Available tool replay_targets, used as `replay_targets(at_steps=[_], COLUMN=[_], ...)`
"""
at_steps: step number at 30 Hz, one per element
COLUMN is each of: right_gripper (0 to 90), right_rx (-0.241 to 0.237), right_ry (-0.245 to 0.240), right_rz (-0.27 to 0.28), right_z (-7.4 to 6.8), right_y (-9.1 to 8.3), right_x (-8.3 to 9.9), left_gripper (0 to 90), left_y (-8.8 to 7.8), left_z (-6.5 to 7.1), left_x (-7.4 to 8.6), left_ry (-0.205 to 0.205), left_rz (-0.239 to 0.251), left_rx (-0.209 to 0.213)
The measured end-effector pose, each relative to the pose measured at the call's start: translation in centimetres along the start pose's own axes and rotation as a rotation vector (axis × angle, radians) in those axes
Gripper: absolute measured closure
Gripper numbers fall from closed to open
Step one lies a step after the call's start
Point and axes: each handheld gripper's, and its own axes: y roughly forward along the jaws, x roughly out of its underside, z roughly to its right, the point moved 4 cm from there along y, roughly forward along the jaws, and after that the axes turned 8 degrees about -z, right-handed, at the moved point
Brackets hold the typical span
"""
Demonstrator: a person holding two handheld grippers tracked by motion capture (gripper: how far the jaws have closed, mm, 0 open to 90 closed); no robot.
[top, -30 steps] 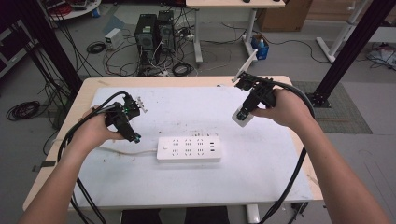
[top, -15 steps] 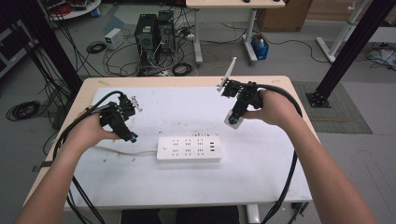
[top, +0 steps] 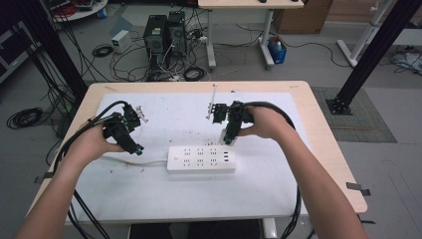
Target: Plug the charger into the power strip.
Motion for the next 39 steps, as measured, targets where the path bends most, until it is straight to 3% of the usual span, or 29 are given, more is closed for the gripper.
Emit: replay_targets(at_steps=[1, 3, 5, 6, 10, 20, 27, 29, 39], right_gripper=[62.6, 62.6, 62.6, 62.7, 62.7, 62.7, 63.3, 63.5, 63.7], right_rx=[0.0, 0.003, 0.011, 0.01, 0.015, 0.021, 0.009, 0.006, 0.018], right_ry=[0.0, -0.083, -0.104, -0.145, -0.192, -0.229, -0.219, -0.223, -0.225], right_rz=[0.0, -0.018, -0.025, -0.036, -0.051, -0.077, -0.086, -0.108, -0.087], right_z=[0.0, -0.7, -0.9, -1.1, -1.3, -1.4, -1.4, -1.3, -1.4], right_y=[0.0, 1.2, 1.5, 2.3, 3.1, 4.2, 4.4, 5.1, 5.4], right_x=[0.0, -1.5, -2.0, -2.7, -3.5, -4.3, -4.5, -4.5, -4.4], left_gripper=[24.1, 24.1, 24.1, 24.1, 24.1, 24.1, 24.0, 24.1, 24.0], left_y=[0.0, 0.1, 0.2, 0.2, 0.3, 0.8, 1.2, 1.4, 1.8], left_z=[0.0, 0.1, 0.3, 0.4, 0.5, 0.6, 0.7, 1.0, 0.8], left_x=[0.0, 0.0, -0.1, 0.0, 0.0, 0.3, 0.1, 0.0, -0.4], left_ry=[0.0, 0.003, 0.007, 0.015, 0.022, 0.011, 0.024, 0.028, 0.036], left_rz=[0.0, 0.001, -0.002, -0.004, -0.002, 0.0, -0.007, -0.001, -0.009], left_rx=[0.0, 0.0, 0.003, 0.002, 0.004, 0.006, 0.015, 0.019, 0.028])
